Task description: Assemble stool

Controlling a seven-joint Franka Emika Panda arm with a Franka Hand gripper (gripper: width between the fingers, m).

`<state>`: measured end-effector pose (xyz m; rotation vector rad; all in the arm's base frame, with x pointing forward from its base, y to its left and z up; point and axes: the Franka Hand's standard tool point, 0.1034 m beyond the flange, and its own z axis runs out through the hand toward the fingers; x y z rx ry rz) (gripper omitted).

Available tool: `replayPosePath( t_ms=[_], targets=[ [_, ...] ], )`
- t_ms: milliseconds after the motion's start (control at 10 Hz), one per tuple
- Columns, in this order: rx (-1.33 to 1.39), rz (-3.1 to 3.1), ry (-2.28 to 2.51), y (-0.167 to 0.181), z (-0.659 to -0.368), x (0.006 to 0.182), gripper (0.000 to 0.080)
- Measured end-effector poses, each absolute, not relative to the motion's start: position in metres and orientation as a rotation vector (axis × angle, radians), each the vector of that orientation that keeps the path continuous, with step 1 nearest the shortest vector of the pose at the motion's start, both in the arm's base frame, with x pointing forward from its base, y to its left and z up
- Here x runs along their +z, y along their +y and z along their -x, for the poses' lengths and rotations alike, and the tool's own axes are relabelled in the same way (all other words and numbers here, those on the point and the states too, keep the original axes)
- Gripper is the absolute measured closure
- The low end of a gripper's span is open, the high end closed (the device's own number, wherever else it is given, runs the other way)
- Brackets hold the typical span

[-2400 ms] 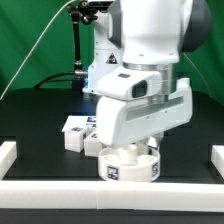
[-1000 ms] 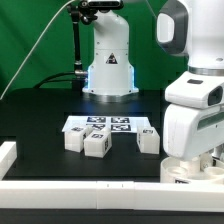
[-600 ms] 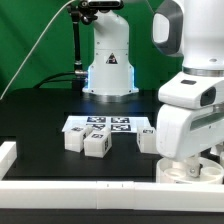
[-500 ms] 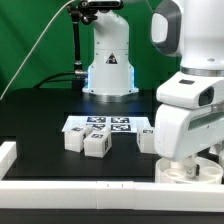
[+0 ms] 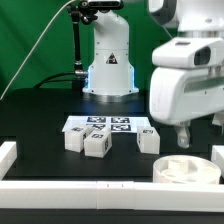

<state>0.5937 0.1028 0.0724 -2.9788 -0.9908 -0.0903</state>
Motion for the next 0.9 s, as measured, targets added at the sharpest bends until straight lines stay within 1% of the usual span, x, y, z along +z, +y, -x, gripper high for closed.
replayPosePath(
  t_ms=[100,200,300,500,800,900],
  targets=[
    [-0.083,2.988,-0.98,0.097,-0.586,0.077,0.0151],
    [-0.082,3.0,-0.96,0.087,-0.578,0.078,0.0151],
    [-0.088,3.014,-0.94,0.073,-0.564,0.077,0.0151],
    [-0.096,3.014,-0.964,0.045,-0.538,0.07,0.0151],
    [-0.095,3.024,-0.925,0.049,-0.54,0.071,0.0151],
    [-0.098,3.056,-0.772,0.051,-0.54,0.071,0.0151]
  ],
)
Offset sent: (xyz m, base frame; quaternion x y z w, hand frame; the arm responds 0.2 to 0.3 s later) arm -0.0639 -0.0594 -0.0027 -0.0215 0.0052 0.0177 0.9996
